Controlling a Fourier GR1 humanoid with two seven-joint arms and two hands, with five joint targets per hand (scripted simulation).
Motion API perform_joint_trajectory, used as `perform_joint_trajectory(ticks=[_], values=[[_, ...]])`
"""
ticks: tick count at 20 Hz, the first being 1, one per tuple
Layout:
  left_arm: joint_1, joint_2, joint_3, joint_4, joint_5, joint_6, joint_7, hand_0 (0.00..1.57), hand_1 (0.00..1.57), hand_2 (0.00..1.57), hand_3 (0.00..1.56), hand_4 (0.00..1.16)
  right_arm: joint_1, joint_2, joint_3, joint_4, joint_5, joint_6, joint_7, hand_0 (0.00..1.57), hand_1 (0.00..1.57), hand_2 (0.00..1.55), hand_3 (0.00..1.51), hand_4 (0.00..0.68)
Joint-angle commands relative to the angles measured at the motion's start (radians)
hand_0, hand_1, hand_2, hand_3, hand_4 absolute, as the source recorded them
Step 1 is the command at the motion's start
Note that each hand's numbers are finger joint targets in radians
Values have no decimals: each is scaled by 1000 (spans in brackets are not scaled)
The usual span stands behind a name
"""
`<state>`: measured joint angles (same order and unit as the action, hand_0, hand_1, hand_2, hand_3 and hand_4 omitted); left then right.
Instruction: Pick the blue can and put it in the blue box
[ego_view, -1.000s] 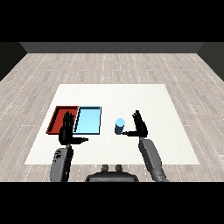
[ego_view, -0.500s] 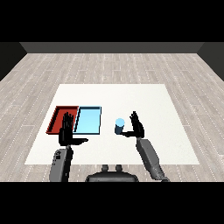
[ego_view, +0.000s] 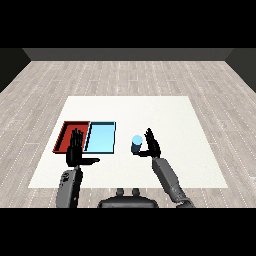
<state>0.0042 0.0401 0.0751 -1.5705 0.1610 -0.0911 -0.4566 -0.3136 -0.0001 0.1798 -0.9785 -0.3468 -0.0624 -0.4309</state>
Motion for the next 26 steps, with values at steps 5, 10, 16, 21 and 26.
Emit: perform_joint_trajectory(ticks=[5,10,16,21,26], values=[[-7,5,6,-4,8,-2,7,0,0,0,0,0,-46,-6,-23,21,-1,11,44,0,0,0,0,0],[55,-10,-33,-90,-30,26,34,0,0,0,0,0,-161,0,36,145,-90,-18,-8,0,0,0,0,0],[-17,-19,-26,-19,-40,53,24,0,0,0,0,0,-109,0,35,155,-62,27,-44,0,0,0,0,0],[-38,18,26,50,12,-10,-11,0,0,0,0,0,-219,0,161,248,-186,-72,-72,0,0,0,0,0],[-33,33,39,-9,45,-22,36,0,0,0,0,0,-235,0,197,217,-248,-104,-63,0,0,0,0,0]])
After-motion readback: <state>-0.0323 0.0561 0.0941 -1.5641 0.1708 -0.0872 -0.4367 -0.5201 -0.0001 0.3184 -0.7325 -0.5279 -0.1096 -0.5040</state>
